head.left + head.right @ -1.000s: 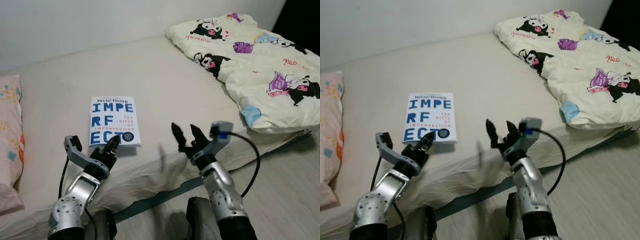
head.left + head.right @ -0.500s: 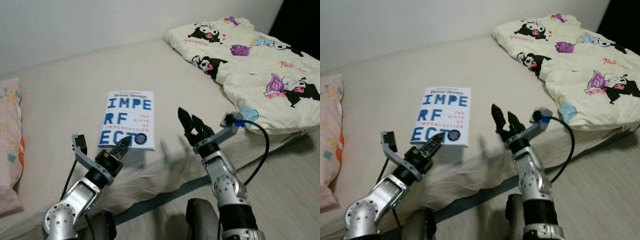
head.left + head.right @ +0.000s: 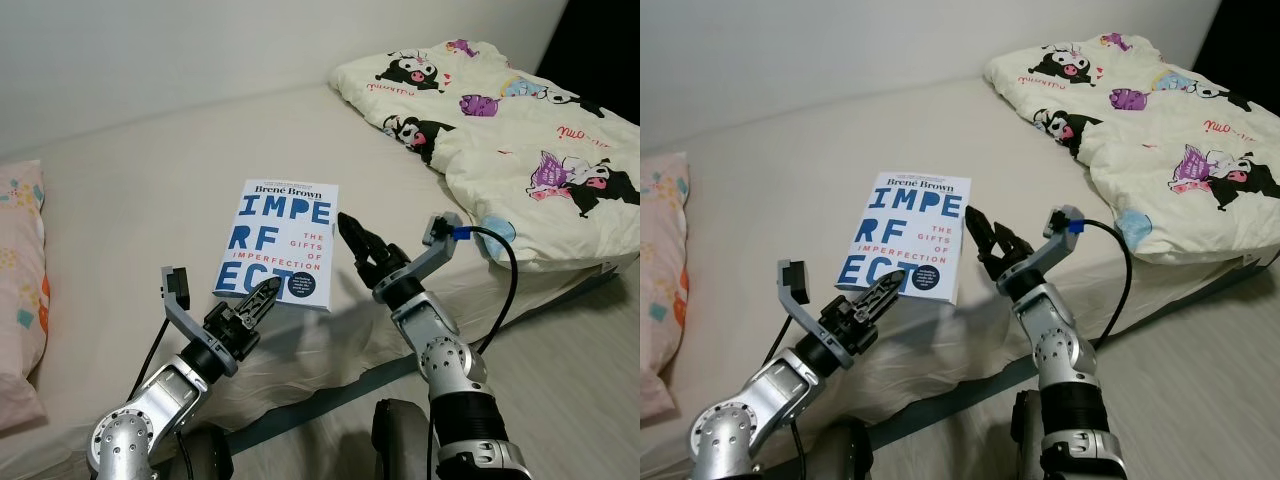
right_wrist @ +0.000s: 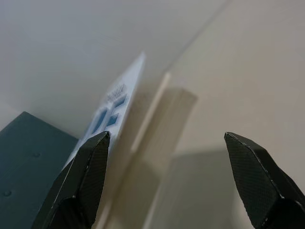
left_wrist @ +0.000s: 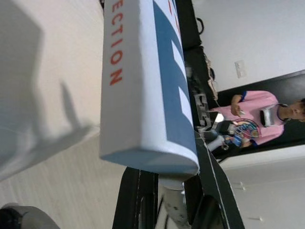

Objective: Clean up the room

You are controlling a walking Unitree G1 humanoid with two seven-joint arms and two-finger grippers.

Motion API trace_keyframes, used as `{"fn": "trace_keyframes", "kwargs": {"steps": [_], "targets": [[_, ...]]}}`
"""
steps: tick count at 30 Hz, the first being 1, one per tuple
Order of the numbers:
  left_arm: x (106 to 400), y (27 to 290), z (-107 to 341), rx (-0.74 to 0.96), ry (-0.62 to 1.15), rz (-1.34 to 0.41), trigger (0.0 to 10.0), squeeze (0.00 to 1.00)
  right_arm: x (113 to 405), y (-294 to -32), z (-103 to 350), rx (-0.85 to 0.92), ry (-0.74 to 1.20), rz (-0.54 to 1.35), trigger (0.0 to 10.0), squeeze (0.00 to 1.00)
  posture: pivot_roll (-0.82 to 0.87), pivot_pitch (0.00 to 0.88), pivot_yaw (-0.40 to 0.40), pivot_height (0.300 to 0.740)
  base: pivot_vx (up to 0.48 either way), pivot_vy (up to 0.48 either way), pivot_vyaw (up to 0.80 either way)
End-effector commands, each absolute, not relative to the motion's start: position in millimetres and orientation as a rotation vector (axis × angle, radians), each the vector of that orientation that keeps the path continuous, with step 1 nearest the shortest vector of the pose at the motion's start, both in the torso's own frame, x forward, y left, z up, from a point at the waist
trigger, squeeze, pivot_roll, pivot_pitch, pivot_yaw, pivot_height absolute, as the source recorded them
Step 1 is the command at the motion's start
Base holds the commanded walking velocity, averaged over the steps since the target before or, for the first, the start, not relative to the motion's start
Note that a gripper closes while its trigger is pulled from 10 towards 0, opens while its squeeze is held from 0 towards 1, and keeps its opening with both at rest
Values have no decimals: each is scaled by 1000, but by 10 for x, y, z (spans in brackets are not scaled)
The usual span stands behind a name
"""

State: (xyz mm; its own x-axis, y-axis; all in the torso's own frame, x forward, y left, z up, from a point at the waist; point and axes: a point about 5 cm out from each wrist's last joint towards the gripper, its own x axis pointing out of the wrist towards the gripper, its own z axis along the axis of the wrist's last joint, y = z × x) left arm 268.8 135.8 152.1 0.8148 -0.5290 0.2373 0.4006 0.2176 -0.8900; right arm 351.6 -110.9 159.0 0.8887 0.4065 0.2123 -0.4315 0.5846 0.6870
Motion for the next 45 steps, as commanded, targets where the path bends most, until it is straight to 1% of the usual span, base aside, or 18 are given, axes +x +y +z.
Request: {"fn": "trace_keyframes", "kwargs": {"steps": [1,4,5,8,9,10,11,14,15,19,20,22,23,36,45], "targets": [[2643,1325,1601,-1186,101,-696,0,0,3527,-1064,1562,837,-1,496,10000,1000,-48,146,8,558,0,0,0],[2639,1316,1605,-1181,104,-705,0,0,3530,-1063,1557,841,3,496,10000,1000,-48,145,8,558,0,0,0],[2633,1289,1607,-1170,114,-718,0,0,3531,-1038,1549,833,20,516,10000,965,-48,144,8,558,0,0,0],[2633,1266,1606,-1160,123,-726,0,0,3530,-1010,1541,824,40,536,10000,965,-49,141,8,558,0,0,0],[2633,1252,1605,-1154,130,-729,0,0,3531,-991,1536,818,54,549,10000,718,-49,141,8,558,0,0,0],[2633,1252,1605,-1154,130,-729,0,0,3531,-991,1536,818,54,549,10000,718,-49,141,8,558,0,0,0],[2638,1217,1603,-1142,140,-741,0,0,3514,-933,1542,802,73,598,10000,0,-54,135,9,558,0,0,0],[2641,1186,1603,-1133,150,-755,0,0,3498,-887,1550,789,87,639,10000,0,-55,132,10,558,0,0,0],[2649,1154,1603,-1126,158,-769,0,0,3479,-837,1558,777,102,684,10000,0,-57,131,11,558,0,0,0],[2663,1151,1606,-1128,157,-763,0,0,3476,-826,1559,787,114,696,10000,0,-56,132,11,558,0,0,0],[2667,1153,1606,-1129,156,-758,0,0,3475,-825,1554,790,118,696,5216,0,-57,132,12,558,0,0,0],[2675,1155,1608,-1129,155,-754,0,0,3477,-827,1551,791,123,696,5216,0,-58,132,12,558,0,0,0],[2680,1156,1608,-1129,154,-750,0,0,3476,-829,1548,795,126,696,0,0,-58,133,12,558,0,0,0],[2710,1183,1596,-1141,145,-720,0,0,3456,-865,1544,800,114,698,0,0,-61,135,14,558,0,0,0],[2728,1194,1605,-1146,139,-711,0,0,3488,-910,1590,838,83,675,0,0,-61,136,14,558,0,0,0]]}}
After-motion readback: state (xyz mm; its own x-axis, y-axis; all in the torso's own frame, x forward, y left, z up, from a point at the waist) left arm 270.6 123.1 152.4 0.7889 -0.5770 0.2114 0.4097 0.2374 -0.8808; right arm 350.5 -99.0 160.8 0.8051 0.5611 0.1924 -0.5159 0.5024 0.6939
